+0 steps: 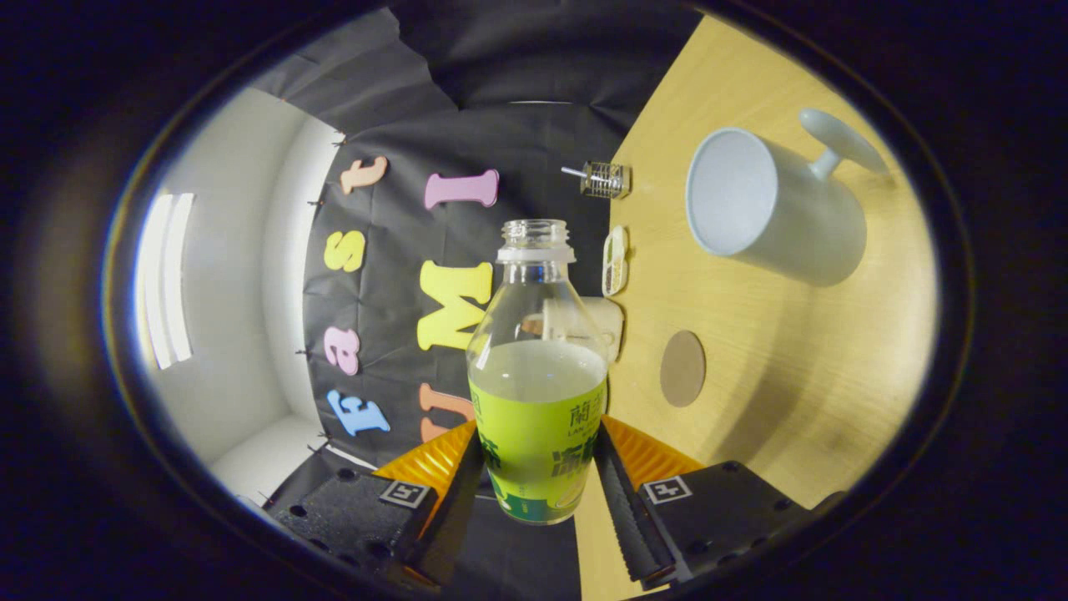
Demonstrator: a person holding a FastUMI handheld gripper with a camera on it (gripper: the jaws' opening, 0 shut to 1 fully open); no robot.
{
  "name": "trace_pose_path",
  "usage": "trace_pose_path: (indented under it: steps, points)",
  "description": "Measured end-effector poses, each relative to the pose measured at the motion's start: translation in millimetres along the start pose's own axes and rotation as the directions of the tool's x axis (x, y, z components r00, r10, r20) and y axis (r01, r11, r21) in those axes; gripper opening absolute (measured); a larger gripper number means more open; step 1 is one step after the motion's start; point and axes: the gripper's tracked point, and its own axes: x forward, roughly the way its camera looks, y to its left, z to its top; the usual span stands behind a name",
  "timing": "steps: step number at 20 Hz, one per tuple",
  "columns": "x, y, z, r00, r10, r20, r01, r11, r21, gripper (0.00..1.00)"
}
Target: Take the bottle from table, then pour the juice into the cup, finally place the bottle on the coaster
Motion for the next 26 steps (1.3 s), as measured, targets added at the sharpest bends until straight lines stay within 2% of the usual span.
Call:
trace_pose_path:
  steps: [8,15,26]
  points:
    - [0.9,-2.6,-2.0,1.000,-0.001,-0.020,0.004,0.989,0.145,0.78]
    - [-0.2,-3.1,-4.7,1.000,0.010,-0.019,-0.006,0.979,0.206,0.78]
    - [-7.0,6.3,17.2,0.998,0.043,0.037,-0.052,0.955,0.291,0.78]
